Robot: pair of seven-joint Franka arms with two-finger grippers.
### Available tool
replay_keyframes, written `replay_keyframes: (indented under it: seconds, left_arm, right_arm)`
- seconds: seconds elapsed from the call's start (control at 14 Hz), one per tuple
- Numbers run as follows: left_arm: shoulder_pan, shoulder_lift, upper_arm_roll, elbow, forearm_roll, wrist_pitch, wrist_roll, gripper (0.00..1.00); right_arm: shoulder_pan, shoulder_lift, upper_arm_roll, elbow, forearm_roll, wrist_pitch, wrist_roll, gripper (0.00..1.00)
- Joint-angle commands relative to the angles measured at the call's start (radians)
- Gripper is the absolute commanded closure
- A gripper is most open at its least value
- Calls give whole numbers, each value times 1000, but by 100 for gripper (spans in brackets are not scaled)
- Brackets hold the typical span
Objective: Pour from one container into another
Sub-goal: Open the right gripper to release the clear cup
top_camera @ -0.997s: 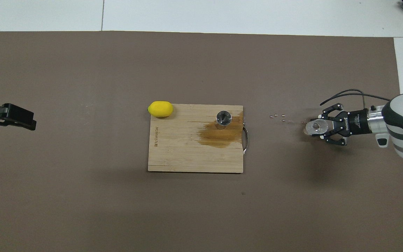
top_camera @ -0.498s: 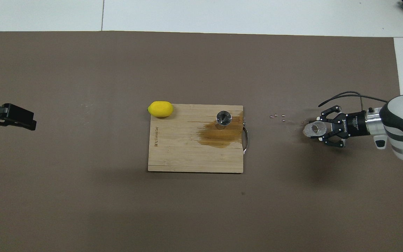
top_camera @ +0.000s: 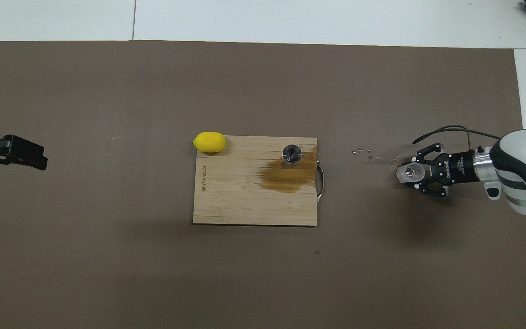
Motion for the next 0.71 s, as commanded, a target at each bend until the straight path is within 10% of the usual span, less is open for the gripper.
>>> replay_keyframes:
  seconds: [0.0,0.64]
  left_arm:
    - [3,-23,1,-23,-10,3,3,0]
    - [3,-23,1,-23,-9,1,5,0]
  right_arm:
    - [-12,-27,3,-38,11,27,-32,0]
    - [-63,-187,-6,-35,-256,22,-129,0]
